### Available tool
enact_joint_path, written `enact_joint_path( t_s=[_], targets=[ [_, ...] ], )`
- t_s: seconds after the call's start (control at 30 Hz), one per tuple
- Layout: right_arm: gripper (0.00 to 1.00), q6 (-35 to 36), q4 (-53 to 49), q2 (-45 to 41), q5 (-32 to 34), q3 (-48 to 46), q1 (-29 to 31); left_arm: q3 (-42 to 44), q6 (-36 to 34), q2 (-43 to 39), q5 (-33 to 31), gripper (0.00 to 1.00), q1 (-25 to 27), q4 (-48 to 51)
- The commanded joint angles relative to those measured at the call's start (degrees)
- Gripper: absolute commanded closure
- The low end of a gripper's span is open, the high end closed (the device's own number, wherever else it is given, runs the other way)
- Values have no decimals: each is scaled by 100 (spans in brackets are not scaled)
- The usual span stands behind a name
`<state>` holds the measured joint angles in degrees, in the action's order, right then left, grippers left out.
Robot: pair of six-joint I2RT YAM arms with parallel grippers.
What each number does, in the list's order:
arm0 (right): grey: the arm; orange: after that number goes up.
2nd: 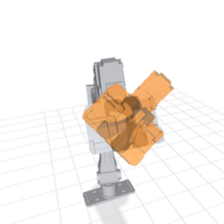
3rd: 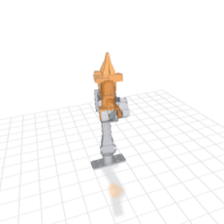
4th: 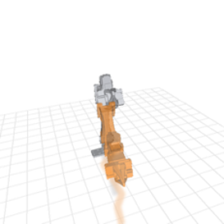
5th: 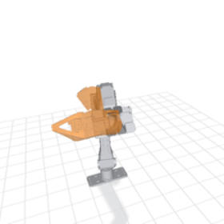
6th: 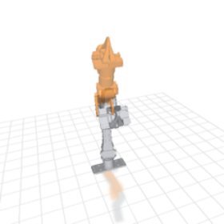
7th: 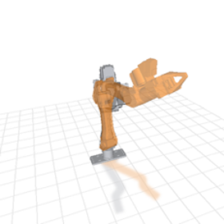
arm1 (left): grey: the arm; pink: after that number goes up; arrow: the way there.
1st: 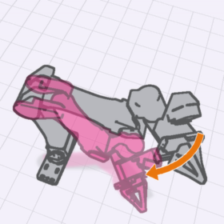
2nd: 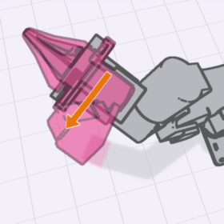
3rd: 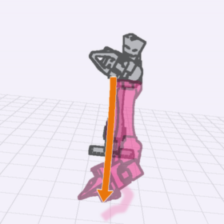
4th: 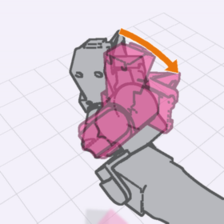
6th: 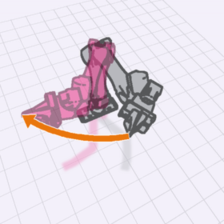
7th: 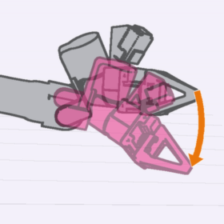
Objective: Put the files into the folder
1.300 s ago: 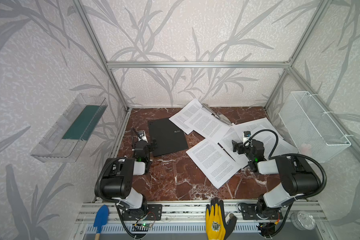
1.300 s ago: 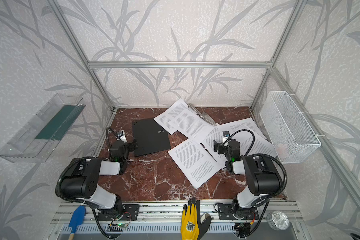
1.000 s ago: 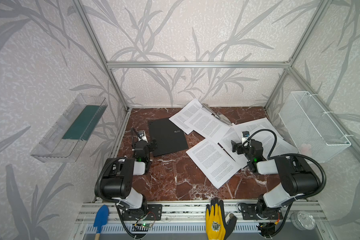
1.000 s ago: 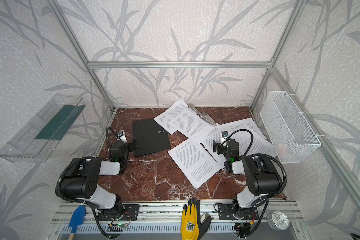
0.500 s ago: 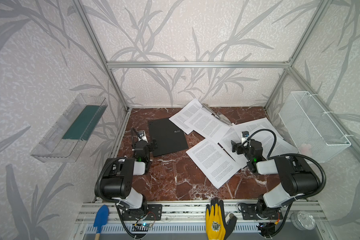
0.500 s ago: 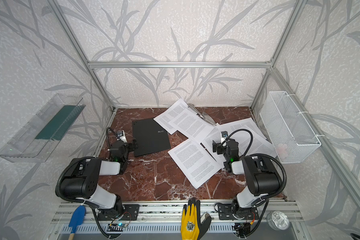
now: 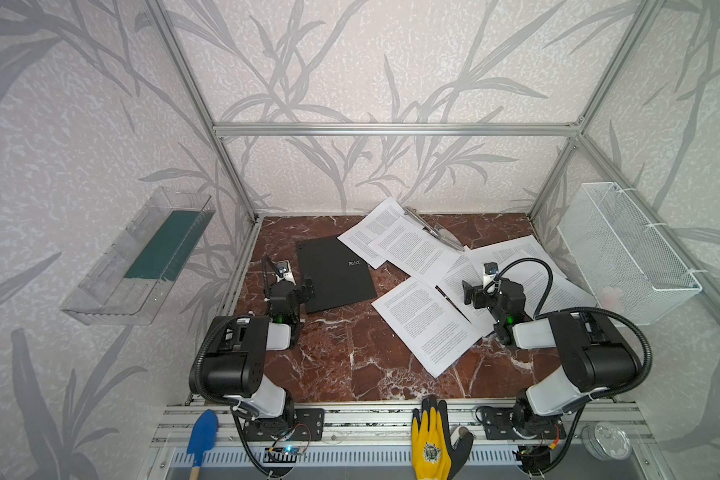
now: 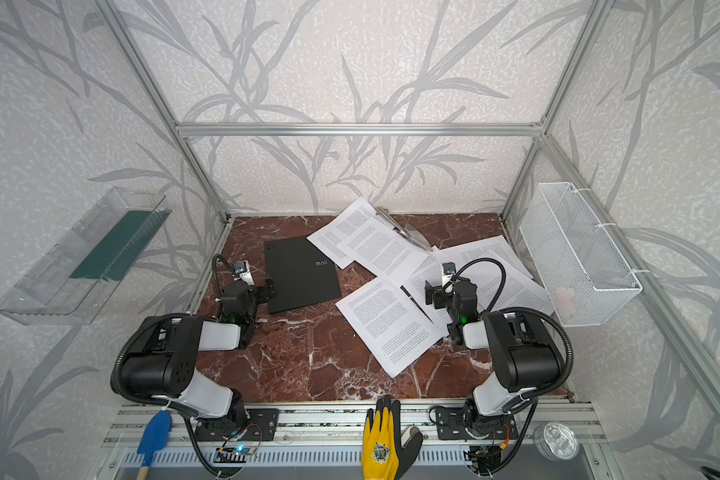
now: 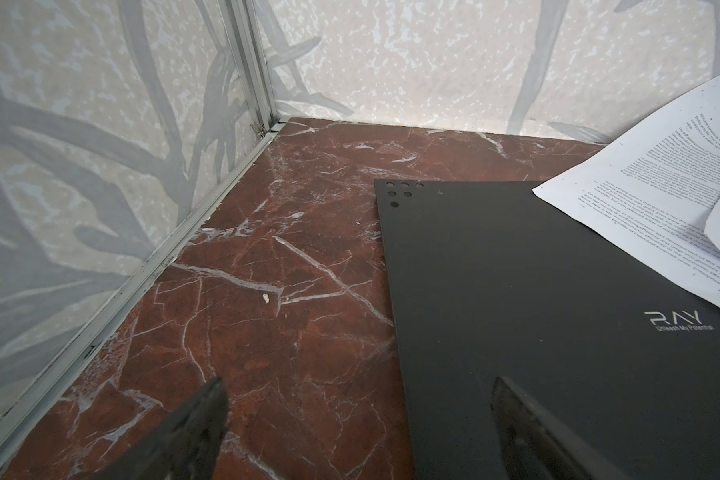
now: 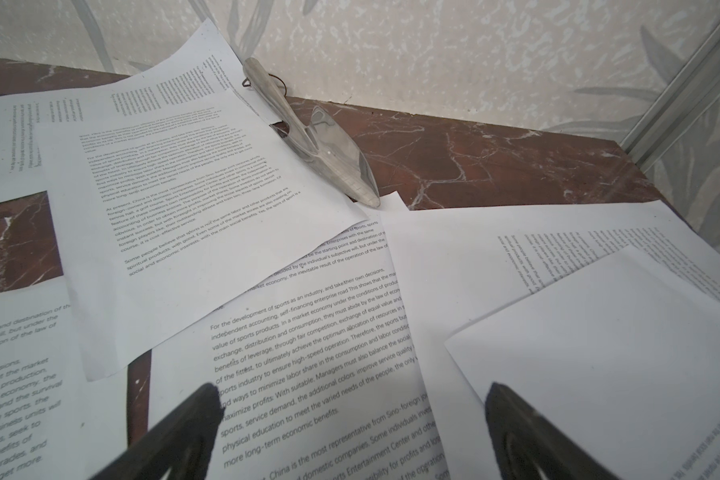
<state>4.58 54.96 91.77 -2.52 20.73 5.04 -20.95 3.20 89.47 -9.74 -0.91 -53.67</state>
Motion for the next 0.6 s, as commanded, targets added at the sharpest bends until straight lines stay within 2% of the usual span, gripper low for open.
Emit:
enact_joint_path(
  t_s=[0.0, 0.3, 0.33, 0.37, 0.4, 0.43, 0.5, 0.57],
  targets=[
    [1, 52, 86, -102, 57, 81, 25, -29, -92, 44, -27, 1, 0, -152],
    [1, 17, 85, -98, -19, 87, -11, -26, -76, 43, 11, 1, -24, -147],
    [1, 17, 85, -100, -16, 81, -13, -22, -95, 41, -39, 1, -4, -168],
    [1, 32, 112, -103, 34, 66, 3, -16, -96, -33, -353, 1, 86, -164],
    [1, 55, 205, -170, 184, 2, 56, -67, -127, -263, -929, 1, 256, 70],
    [1, 84, 172, -366, 427, -34, 143, -230, -180, -630, -1233, 1, 377, 654],
    [1, 132, -844, -1122, 1013, 161, 338, -677, -311, -1257, -1234, 1, 567, 1917],
    [1, 80, -1781, -1798, 1328, 463, 507, -1162, 309, -1638, -1391, 1, 757, 3007]
  ],
)
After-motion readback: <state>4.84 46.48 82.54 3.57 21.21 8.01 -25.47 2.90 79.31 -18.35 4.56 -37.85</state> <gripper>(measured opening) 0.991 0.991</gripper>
